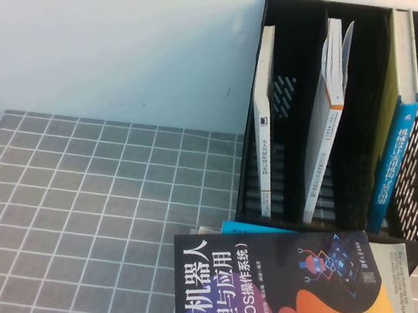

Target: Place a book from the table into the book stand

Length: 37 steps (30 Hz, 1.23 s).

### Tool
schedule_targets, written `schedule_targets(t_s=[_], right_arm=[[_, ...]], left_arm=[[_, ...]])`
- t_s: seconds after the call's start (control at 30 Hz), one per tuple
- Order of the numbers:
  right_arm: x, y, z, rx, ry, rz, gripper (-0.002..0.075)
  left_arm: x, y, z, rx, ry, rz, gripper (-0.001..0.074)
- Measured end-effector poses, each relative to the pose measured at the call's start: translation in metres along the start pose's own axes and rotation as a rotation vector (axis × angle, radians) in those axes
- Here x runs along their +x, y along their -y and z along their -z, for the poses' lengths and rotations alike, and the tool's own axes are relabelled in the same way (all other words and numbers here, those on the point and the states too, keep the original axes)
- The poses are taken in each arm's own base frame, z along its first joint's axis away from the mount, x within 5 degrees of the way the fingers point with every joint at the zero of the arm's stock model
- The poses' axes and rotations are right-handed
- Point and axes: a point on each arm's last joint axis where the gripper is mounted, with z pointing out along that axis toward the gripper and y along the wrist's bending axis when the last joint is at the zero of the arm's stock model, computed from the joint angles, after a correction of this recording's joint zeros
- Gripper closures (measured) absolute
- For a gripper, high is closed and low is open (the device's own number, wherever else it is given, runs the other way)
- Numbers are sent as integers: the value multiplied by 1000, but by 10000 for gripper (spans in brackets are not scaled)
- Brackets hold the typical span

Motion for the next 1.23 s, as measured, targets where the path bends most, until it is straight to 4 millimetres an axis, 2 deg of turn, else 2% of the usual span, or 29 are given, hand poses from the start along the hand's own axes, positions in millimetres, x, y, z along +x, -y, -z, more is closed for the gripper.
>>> schedule_targets(t_s=[0.1,0.3,0.43,0.5,0.63,0.83,1.23], right_arm=[[-1,2,-1,27,14,-1,729],[8,16,-11,241,179,56,729],[35,15,-26,287,176,30,729],[54,13,-35,284,125,16,729],[74,8,-41,239,-16,-59,729],[76,9,-40,260,-40,-129,729],[77,12,-39,322,-58,-163,729]], left_arm=[[0,0,0,0,0,0,738],[0,0,0,0,-1,0,738],[0,0,0,0,-1,0,738],[0,0,0,0,-1,0,738],[0,0,0,0,-1,0,738],[0,0,0,0,-2,0,738],[0,0,0,0,-2,-3,738]])
